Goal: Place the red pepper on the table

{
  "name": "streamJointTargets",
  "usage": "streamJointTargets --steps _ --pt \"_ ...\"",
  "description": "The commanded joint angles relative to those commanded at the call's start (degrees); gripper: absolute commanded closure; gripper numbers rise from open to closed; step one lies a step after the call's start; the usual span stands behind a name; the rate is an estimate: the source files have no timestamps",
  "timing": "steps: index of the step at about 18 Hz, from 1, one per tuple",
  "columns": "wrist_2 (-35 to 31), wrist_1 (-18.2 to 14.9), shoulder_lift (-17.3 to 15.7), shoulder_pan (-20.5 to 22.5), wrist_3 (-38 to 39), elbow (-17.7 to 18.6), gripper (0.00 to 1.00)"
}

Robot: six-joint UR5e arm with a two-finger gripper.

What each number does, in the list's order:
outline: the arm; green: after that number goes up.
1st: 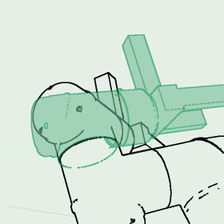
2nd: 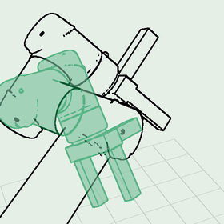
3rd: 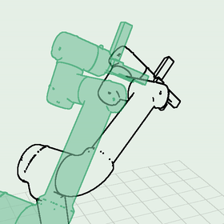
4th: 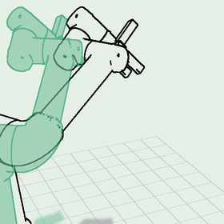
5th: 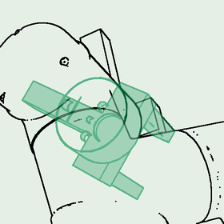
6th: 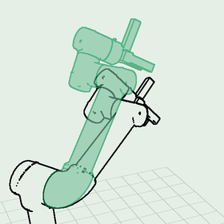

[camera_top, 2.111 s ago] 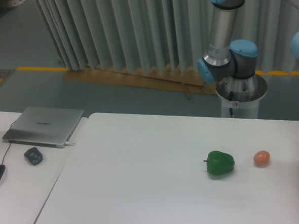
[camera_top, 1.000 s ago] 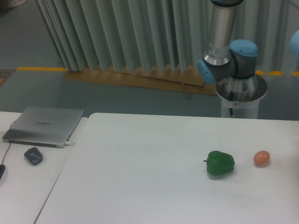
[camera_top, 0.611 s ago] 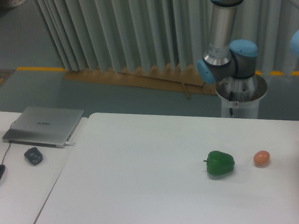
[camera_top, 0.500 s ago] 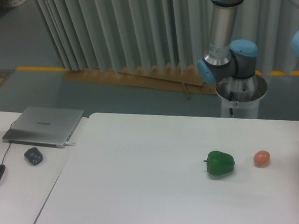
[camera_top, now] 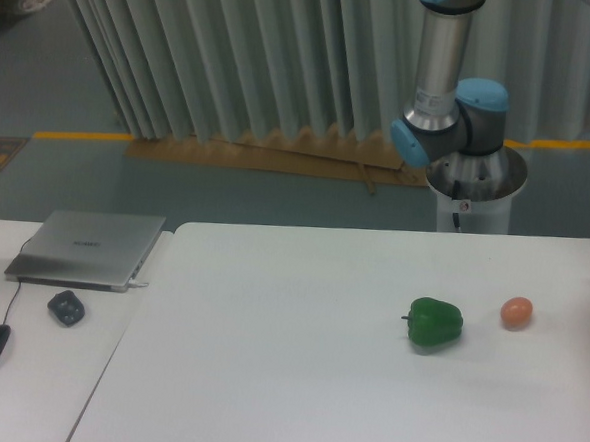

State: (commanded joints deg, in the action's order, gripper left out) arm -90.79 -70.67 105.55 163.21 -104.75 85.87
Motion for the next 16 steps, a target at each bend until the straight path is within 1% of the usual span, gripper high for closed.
streamJointTargets --steps 2,4,6,8,9,10,12,16 --pt "-0.18 1.67 2.02 1.31 -3.60 -0.09 0.00" --pt "-0.18 3.34 2.90 1.76 -4.40 -0.09 0.00" --pt "-0.52 3.96 3.87 2.03 -5.11 -0.35 0.00" --pt "-2.37 6.15 5.27 2.12 -5.29 -0.35 0.00" --pt "-2.37 8.07 6.32 2.29 -5.29 -0.35 0.00" --pt "-2.37 8.88 6.94 2.38 -5.29 -0.35 0.00" --pt "-2.37 9.32 7.48 2.55 -5.29 -0.35 0.00" --pt "-2.72 9.59 7.48 3.43 -5.81 0.17 0.00"
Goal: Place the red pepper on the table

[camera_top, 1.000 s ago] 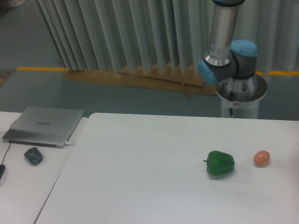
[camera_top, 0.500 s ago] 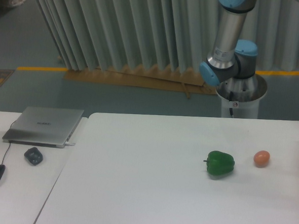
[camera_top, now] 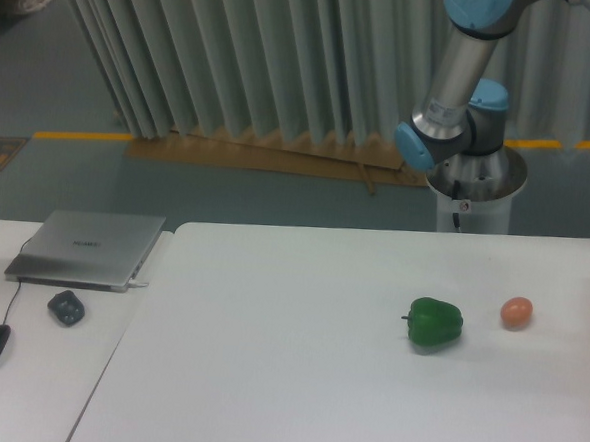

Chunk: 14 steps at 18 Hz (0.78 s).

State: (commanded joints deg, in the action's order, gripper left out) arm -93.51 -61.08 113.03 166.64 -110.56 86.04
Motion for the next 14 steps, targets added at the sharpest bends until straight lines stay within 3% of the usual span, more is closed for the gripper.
streamJointTargets --steps 4,11,14 --pt "-6.49 0.18 0.61 -0.26 -3.08 0.26 0.00" --pt "-7.74 2.81 2.55 -0.70 -3.25 1.05 0.00" --pt "-12.64 2.99 3.25 -1.31 -4.05 1.14 0.00"
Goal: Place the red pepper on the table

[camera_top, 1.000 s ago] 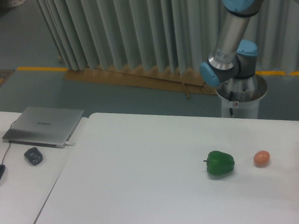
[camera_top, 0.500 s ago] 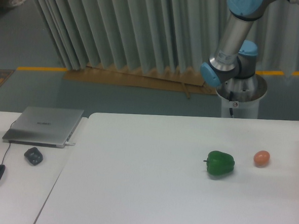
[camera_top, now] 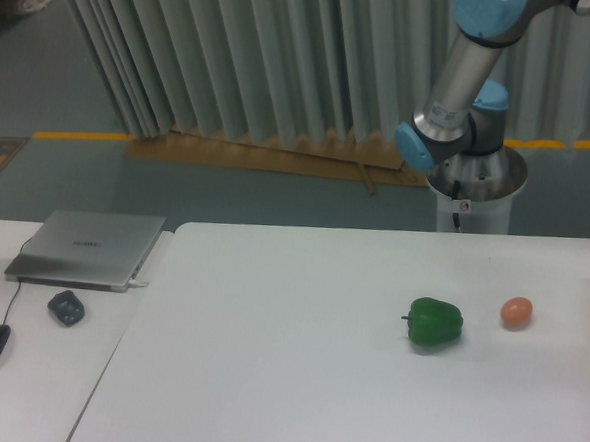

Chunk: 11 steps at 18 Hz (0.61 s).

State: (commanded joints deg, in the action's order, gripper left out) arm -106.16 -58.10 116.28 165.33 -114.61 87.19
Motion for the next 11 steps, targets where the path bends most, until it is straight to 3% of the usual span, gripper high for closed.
streamJointTargets --steps 11 --pt "-8.09 1.58 2.82 -2.99 0.09 0.00 0.00"
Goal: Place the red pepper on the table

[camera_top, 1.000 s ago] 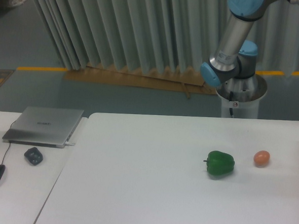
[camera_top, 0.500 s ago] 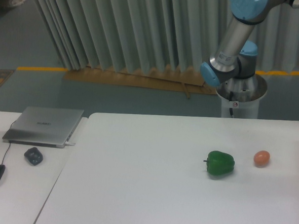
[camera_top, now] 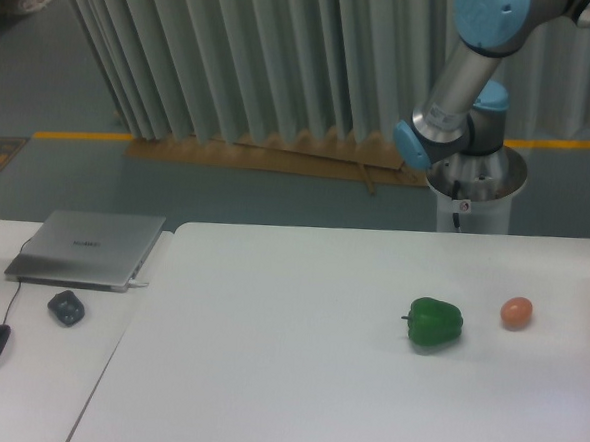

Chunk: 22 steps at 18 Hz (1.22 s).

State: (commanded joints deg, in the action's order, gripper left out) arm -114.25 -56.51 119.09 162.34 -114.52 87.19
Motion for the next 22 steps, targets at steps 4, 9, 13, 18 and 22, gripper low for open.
streamJointTargets --steps 4,9,13,18,22 --pt "-1.77 -0.18 -0.09 0.00 -2.19 -0.17 0.00" --pt "-1.85 0.09 0.26 0.09 -0.89 -0.26 0.00" --pt "-1.85 1.49 1.49 0.08 1.75 -0.70 0.00" --pt "-1.85 1.67 1.85 0.09 6.66 -0.97 0.00" --pt "-1.77 1.76 2.28 0.17 11.49 -0.97 0.00"
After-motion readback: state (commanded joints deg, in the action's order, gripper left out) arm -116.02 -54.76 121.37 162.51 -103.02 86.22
